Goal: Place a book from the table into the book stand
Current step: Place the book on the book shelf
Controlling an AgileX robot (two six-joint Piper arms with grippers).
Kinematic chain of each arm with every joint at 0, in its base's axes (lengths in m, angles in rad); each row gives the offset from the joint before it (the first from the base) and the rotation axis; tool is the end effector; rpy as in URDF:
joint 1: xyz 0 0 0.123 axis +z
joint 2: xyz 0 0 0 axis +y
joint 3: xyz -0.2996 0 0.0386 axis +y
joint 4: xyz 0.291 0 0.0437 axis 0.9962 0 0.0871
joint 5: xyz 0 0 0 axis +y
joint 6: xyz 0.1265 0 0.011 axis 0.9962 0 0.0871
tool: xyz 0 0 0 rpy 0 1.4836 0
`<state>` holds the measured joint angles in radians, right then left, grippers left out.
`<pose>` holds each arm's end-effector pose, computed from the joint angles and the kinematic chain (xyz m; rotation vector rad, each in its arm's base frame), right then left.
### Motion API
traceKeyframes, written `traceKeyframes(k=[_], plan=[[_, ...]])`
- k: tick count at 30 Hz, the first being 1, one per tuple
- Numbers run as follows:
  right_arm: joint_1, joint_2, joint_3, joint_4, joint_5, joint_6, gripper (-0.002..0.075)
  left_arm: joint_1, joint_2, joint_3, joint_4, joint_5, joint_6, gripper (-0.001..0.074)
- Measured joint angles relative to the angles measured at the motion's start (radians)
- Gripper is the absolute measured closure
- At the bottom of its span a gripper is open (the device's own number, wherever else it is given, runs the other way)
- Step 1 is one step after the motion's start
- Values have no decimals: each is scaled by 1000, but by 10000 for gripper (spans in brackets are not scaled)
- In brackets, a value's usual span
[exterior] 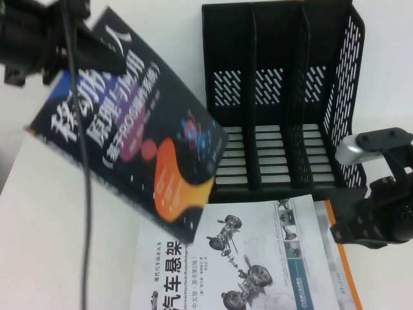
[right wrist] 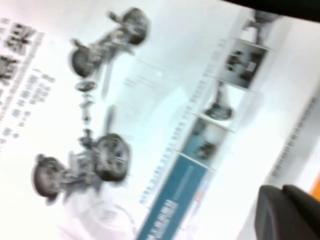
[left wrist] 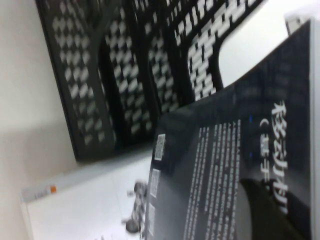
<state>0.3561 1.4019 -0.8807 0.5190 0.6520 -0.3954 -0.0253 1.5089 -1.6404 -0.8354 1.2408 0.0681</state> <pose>0.2915 0.1492 0.2147 -0.5345 2.5555 0.5362 0.3580 -0.0982 0.4361 0.0503 2.3881 -1.0846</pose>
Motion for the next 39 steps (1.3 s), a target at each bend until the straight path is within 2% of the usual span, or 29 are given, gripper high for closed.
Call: traceKeyframes(k=[7, 16, 21, 28, 39], plan=[[0, -65, 0, -241, 11, 212, 729, -37, 75, -157, 40, -60, -98, 623], [0, -221, 0, -644, 100, 569, 729, -246, 227, -327, 297, -180, -285, 623], [0, -298, 0, -689, 141, 618, 729, -314, 343, -436, 446, -236, -426, 623], [0, -339, 0, -693, 149, 628, 729, -320, 457, -554, 550, -254, -547, 623], [0, -339, 2, -676, 152, 630, 729, -345, 528, -567, 569, -331, -563, 623]])
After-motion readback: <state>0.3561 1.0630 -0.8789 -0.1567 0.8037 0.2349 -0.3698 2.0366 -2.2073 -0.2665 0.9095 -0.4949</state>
